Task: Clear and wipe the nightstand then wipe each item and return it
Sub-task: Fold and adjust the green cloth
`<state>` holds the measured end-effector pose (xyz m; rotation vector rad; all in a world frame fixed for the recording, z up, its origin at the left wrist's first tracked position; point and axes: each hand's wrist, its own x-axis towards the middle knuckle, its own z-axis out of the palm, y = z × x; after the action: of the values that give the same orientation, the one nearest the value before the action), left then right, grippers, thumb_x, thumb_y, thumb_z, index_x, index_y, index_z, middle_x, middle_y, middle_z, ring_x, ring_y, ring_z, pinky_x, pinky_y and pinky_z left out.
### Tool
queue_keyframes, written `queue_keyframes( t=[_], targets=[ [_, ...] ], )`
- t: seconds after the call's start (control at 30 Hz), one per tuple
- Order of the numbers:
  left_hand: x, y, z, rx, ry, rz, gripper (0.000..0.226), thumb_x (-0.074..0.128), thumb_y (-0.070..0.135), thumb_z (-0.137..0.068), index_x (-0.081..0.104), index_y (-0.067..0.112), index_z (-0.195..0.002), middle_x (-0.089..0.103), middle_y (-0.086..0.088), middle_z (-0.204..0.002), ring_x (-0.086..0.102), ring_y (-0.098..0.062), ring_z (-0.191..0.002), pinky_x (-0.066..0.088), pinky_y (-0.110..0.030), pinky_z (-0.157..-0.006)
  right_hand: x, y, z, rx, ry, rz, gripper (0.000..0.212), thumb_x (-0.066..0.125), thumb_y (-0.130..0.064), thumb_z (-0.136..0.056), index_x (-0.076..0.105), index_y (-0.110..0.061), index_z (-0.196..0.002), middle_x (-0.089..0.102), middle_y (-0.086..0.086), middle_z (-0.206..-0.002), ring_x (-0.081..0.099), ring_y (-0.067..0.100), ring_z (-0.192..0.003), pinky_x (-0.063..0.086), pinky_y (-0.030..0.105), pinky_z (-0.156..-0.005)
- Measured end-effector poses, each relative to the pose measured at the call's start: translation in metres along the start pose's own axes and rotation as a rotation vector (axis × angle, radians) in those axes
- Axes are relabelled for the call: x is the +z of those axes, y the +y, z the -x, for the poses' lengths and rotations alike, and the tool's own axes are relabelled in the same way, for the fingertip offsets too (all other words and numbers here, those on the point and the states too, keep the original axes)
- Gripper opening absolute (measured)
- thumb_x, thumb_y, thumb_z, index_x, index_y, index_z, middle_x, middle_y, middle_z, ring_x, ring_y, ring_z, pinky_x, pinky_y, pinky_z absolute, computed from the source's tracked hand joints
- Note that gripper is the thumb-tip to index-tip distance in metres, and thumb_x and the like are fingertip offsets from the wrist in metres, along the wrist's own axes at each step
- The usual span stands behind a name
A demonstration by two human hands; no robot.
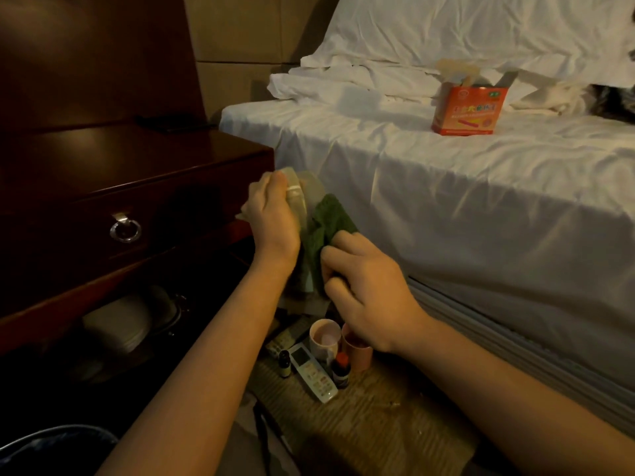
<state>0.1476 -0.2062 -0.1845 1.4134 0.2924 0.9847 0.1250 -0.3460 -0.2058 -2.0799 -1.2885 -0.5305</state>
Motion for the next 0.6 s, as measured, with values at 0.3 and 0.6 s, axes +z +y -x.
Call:
queue_keyframes(
  t=[0.3, 0.6],
  targets=[
    [-0.001, 0.000, -0.005, 0.009, 0.138, 0.014, 0.020, 0.041, 0.033, -0.084, 0.052, 0.033, -0.067, 0.052, 0.002, -0.086, 0.055, -0.031, -0.096, 0.042, -0.047, -0.097, 0.006, 0.014, 0.014, 0.040, -0.361, 0.491, 0.028, 0.040, -0.030, -0.087, 0.062, -0.014, -0.080, 0.043, -0.002, -0.080, 0.049, 0.018, -0.078, 0.029, 0.027, -0.055],
    [-0.005, 0.000, -0.010, 0.087, 0.136, 0.144, 0.017, 0.044, 0.031, -0.086, 0.054, 0.028, -0.073, 0.053, -0.008, -0.093, 0.055, -0.019, -0.088, 0.045, -0.036, -0.082, -0.033, 0.053, -0.002, 0.933, -0.025, -0.378, 0.049, 0.038, -0.031, -0.097, 0.067, -0.009, -0.064, 0.063, 0.009, -0.076, 0.058, 0.026, -0.079, 0.045, 0.035, -0.075]
  ],
)
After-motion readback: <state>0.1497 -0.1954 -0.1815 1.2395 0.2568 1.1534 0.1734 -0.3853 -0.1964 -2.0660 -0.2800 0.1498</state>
